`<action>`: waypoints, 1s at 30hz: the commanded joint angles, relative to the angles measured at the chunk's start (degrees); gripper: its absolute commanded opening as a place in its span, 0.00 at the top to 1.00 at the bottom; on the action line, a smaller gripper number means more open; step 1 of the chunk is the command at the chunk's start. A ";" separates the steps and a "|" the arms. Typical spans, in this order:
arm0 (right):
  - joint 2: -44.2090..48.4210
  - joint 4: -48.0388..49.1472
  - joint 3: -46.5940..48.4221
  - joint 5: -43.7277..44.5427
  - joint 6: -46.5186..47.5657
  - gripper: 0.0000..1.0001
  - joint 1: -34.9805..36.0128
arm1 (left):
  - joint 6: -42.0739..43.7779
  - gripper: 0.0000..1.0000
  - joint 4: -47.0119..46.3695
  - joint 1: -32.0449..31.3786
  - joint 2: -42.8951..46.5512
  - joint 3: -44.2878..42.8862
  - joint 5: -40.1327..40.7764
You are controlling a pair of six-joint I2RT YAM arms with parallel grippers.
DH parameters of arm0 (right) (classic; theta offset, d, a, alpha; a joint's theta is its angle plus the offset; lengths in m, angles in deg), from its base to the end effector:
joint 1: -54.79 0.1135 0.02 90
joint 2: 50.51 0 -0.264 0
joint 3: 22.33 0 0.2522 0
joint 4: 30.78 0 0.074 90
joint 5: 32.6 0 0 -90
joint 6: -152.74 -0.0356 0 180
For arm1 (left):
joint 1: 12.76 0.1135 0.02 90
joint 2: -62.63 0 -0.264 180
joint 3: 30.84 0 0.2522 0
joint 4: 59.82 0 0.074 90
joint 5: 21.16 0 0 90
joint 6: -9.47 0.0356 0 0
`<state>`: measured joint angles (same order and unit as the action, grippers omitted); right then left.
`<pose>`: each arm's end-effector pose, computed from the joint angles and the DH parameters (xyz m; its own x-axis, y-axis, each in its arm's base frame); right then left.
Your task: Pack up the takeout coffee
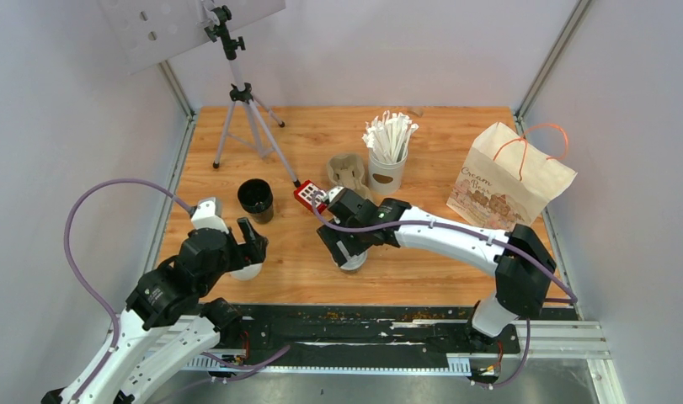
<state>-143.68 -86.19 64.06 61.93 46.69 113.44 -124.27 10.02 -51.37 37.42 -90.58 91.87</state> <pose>0.1773 0.2856 0.2505 -0.6723 -0.5738 -0.4677 -0.6725 0.7375 0.0619 0.0681 -0.0366 0.3072 -0.5509 -0.3743 -0.7459 -0.0776 0.9129 -0.4008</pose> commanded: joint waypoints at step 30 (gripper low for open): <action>40.56 -22.21 -27.18 10.79 -29.48 0.24 -33.99 | 2.24 0.00 -9.34 -0.08 -0.91 4.63 -9.66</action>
<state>-104.38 -106.93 37.43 70.94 20.48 81.20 -123.55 2.04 -51.37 36.44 -85.64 82.43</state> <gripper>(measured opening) 0.833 0.997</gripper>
